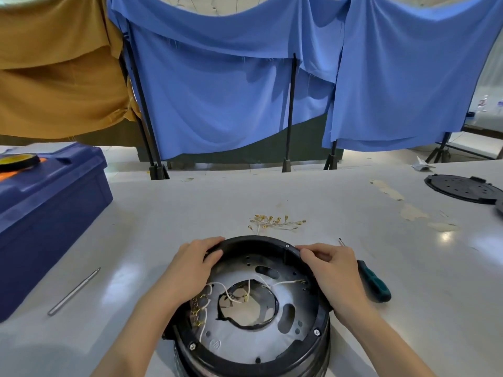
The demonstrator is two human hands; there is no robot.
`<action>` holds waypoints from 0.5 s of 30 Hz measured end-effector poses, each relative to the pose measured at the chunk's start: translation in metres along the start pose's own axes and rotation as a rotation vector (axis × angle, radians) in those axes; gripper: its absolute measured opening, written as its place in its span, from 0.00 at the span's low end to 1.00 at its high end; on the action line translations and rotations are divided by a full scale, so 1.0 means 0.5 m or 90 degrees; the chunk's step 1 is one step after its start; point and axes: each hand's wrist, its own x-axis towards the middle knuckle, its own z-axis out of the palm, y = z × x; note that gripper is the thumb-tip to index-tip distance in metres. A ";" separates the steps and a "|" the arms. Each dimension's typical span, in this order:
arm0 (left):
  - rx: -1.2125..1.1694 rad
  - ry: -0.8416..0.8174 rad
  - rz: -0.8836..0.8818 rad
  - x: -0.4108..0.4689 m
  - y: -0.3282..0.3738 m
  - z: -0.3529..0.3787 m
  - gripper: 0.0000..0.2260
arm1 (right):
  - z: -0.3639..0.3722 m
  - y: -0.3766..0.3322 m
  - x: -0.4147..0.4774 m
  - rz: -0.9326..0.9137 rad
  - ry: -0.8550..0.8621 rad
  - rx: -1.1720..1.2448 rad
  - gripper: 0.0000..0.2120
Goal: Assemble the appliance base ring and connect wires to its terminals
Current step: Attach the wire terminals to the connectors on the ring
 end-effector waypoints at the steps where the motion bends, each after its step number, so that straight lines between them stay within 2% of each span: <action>1: -0.007 0.003 0.012 -0.001 -0.003 -0.002 0.14 | 0.002 -0.002 -0.001 -0.007 0.007 -0.031 0.09; 6: -0.015 0.029 0.036 -0.001 -0.010 -0.003 0.13 | 0.000 -0.024 0.057 -0.032 -0.010 -0.195 0.07; 10: -0.020 0.033 0.020 -0.002 -0.007 0.000 0.13 | 0.024 -0.065 0.141 -0.042 -0.222 -0.218 0.08; 15: -0.043 0.032 0.023 -0.004 -0.009 -0.003 0.11 | 0.103 -0.072 0.218 -0.114 -0.450 -0.405 0.21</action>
